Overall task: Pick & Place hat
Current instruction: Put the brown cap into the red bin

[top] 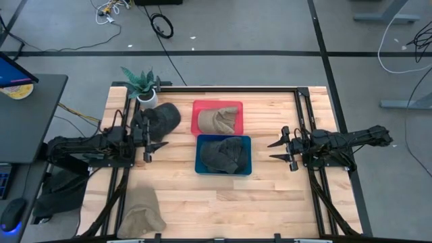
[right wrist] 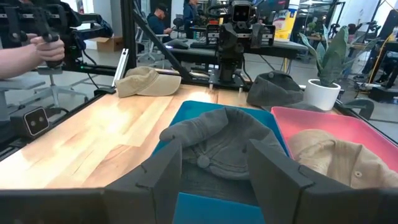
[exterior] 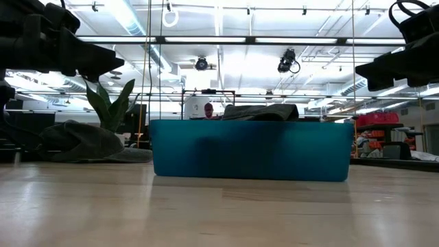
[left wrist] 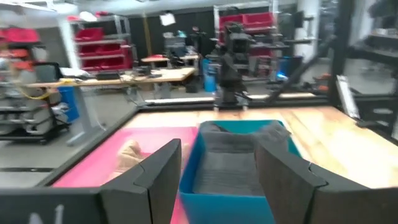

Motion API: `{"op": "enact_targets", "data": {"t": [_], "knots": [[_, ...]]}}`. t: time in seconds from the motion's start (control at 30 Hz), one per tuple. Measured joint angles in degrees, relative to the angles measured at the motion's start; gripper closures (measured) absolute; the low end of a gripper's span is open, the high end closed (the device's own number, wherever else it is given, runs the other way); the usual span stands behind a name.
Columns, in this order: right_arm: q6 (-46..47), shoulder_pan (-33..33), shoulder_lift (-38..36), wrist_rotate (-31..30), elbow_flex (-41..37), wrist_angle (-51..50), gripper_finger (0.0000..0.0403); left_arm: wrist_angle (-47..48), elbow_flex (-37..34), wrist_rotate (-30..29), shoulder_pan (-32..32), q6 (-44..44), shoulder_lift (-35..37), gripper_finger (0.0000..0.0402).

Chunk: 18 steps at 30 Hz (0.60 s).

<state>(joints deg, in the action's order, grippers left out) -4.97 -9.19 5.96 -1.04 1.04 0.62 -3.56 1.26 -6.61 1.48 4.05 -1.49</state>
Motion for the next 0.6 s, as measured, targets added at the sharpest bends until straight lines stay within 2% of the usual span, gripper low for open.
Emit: {"op": "enact_targets", "data": {"t": [0.37,0.6], "knots": [[-0.02,0.00,0.00,0.00,0.00,0.00,0.0218,-0.28,0.00,-22.29,0.02,4.20,0.01,0.0195],[-0.02,0.00,0.00,0.00,0.00,0.00,0.0218,-0.32,0.00,-23.38,0.01,-0.28,0.01,0.0195]]}}
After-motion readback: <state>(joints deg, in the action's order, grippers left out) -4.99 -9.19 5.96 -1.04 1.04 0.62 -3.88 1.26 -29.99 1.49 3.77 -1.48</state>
